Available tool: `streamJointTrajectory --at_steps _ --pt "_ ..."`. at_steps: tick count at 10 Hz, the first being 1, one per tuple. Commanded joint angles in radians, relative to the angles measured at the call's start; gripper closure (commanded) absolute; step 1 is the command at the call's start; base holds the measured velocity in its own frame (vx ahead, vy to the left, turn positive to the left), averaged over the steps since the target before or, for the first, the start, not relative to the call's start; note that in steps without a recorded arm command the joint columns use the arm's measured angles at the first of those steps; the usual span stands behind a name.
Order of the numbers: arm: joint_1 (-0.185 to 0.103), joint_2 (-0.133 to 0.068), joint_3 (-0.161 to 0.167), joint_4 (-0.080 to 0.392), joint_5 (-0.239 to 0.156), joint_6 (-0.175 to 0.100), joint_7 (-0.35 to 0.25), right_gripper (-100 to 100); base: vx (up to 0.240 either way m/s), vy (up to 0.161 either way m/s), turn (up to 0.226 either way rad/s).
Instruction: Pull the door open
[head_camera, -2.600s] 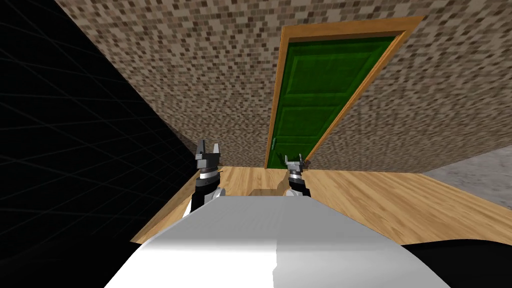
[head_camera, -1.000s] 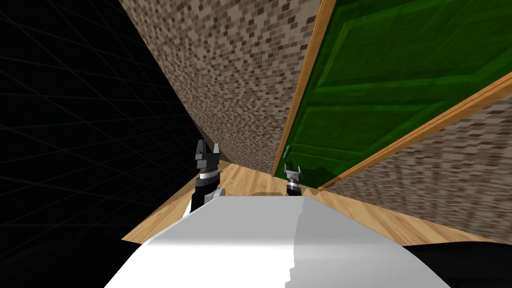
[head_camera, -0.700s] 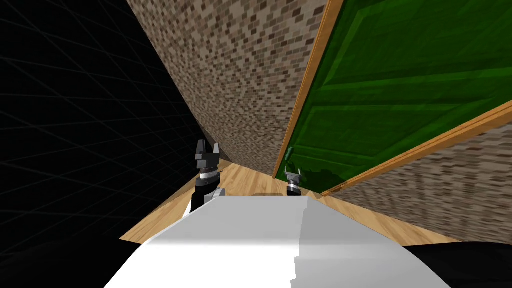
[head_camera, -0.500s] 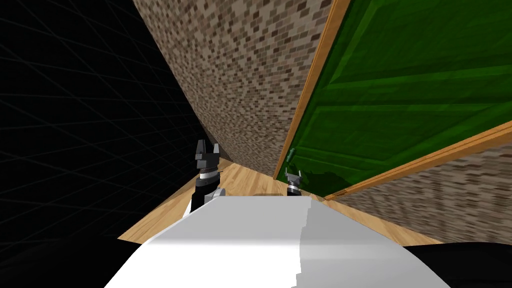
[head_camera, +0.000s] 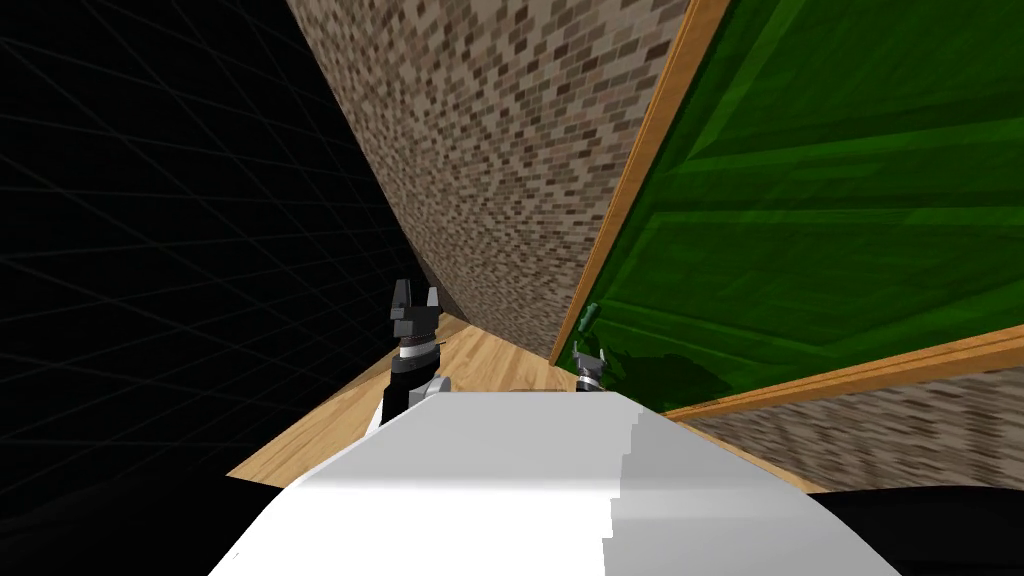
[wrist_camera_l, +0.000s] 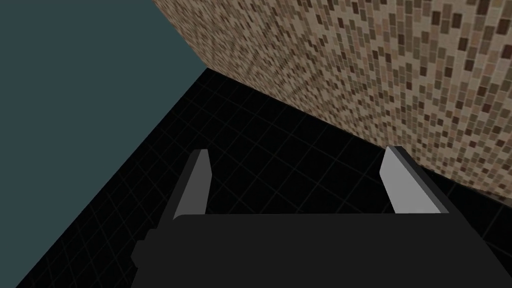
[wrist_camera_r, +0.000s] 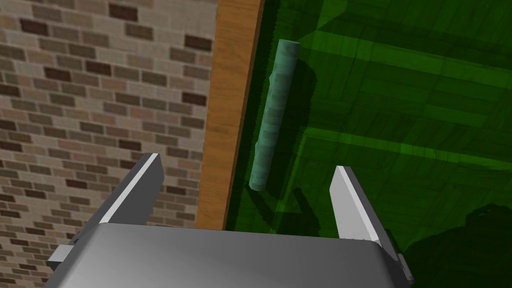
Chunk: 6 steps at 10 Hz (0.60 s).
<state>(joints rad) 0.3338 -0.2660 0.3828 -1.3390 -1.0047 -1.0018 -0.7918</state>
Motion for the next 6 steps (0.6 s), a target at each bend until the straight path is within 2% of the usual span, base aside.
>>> streamJointTrajectory --at_steps 1,5,6 --pt "-0.003 -0.006 0.012 0.02 -0.033 -0.014 -0.017 -100 0.045 -0.069 0.123" --pt "-0.012 -0.02 0.04 0.078 -0.103 -0.051 -0.062 -100 0.058 -0.067 0.116" --pt "-0.016 -0.026 0.052 0.101 -0.132 -0.067 -0.081 -100 0.072 -0.081 0.158"
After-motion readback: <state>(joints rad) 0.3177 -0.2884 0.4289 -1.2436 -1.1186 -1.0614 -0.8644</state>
